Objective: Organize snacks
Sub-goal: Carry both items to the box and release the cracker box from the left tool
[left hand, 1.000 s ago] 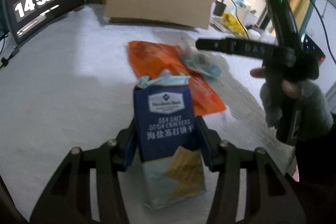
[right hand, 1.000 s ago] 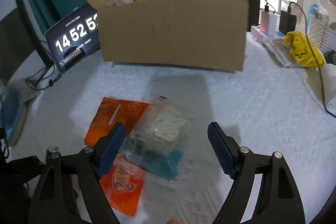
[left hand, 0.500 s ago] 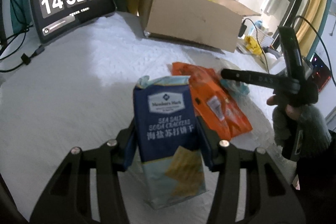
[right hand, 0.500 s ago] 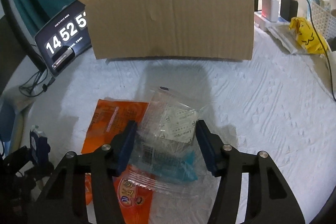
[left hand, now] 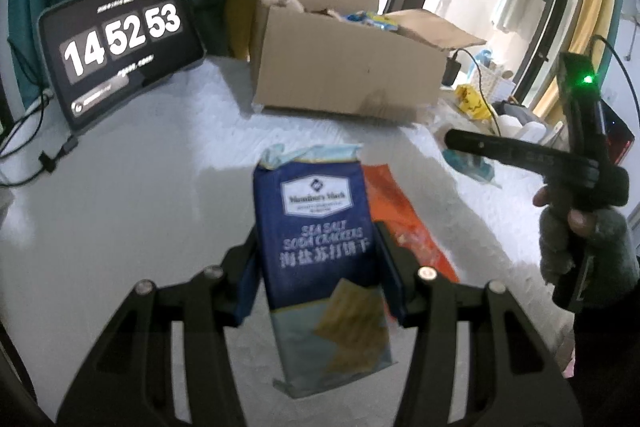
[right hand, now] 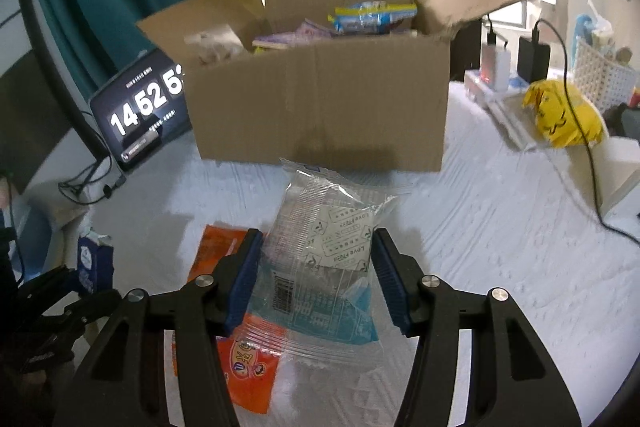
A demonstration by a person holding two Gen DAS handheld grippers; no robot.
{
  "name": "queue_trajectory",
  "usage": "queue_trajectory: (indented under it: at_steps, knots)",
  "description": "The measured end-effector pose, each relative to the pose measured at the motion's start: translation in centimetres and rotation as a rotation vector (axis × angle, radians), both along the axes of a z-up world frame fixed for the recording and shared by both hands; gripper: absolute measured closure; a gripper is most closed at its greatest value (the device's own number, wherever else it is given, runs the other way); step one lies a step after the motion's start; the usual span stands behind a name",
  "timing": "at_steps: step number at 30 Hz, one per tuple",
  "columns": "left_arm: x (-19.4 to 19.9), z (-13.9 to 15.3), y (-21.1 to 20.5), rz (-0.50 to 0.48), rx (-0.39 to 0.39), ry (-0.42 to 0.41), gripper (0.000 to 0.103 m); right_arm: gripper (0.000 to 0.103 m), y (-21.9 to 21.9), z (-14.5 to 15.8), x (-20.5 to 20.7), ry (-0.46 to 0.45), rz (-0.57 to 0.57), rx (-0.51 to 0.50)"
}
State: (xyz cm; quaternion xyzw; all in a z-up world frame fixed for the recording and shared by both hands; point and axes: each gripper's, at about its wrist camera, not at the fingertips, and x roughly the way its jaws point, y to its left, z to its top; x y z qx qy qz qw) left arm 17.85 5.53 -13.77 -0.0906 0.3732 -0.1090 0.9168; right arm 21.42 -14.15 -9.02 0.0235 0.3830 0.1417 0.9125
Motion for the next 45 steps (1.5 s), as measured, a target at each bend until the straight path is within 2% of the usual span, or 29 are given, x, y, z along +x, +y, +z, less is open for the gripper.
queue_trajectory:
  at_steps: [19, 36, 45]
  knots:
    - [5.6, 6.7, -2.2, -0.012, 0.096, -0.14, 0.051, 0.044, -2.2, 6.9, 1.9, -0.195, 0.073, 0.009]
    - [12.4, 13.3, -3.1, 0.017, 0.141, -0.303, 0.051, 0.044, -2.2, 12.1, 6.4, -0.343, 0.105, 0.006]
    - [16.9, 14.9, -2.6, 0.036, 0.149, -0.344, 0.051, 0.044, -2.4, 13.9, 9.5, -0.39, 0.097, 0.017]
